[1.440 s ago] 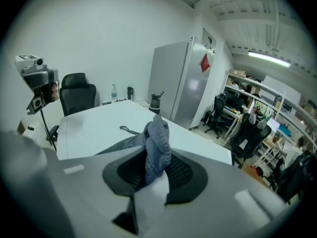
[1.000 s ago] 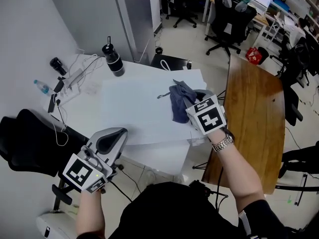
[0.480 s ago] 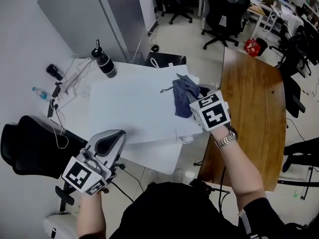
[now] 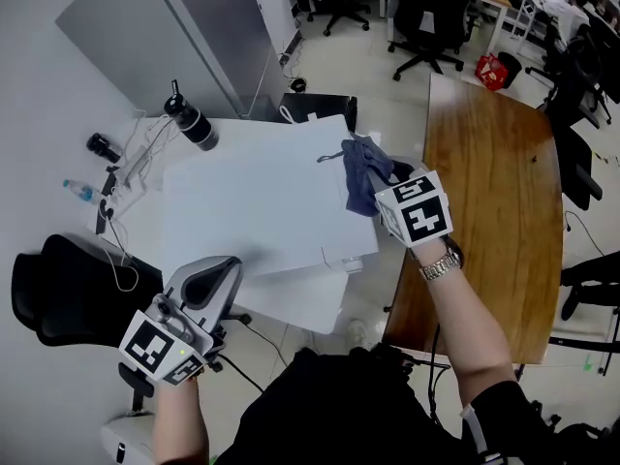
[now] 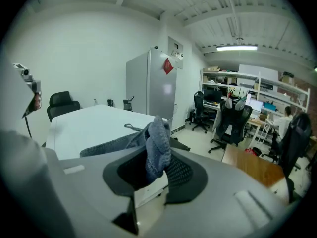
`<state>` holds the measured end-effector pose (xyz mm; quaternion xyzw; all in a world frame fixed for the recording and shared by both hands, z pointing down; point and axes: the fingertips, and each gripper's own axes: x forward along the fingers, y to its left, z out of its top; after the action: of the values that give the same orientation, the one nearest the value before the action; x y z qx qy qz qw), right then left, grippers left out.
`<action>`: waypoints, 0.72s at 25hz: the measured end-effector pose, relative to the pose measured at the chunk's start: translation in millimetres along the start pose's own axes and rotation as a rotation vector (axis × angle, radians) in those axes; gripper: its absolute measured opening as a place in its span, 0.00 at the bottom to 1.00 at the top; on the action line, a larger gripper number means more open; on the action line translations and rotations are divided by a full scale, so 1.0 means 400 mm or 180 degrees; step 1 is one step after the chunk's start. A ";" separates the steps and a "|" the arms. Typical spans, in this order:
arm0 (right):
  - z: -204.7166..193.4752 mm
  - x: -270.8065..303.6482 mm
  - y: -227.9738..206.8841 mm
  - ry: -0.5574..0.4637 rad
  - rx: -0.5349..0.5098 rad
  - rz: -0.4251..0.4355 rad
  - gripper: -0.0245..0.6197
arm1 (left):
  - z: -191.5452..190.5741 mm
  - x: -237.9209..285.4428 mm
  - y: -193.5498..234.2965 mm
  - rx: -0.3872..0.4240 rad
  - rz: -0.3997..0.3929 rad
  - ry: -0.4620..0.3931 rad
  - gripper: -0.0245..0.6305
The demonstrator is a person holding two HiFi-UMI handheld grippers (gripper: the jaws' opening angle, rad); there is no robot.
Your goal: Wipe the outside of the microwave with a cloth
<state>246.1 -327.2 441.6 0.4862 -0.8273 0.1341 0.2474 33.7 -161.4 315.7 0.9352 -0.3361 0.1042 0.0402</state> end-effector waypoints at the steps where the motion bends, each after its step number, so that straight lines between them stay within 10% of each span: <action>1: -0.012 0.003 -0.004 -0.0021 0.0047 0.0016 0.19 | -0.002 0.003 -0.005 -0.0002 -0.0003 0.0015 0.04; 18: -0.233 0.128 -0.011 -0.0150 0.0592 0.0255 0.19 | -0.032 0.045 -0.068 0.0034 -0.0049 0.0285 0.04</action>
<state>255.3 -324.2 547.7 0.4765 -0.8357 0.2086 0.1761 62.5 -149.9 332.0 0.9323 -0.3263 0.1474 0.0509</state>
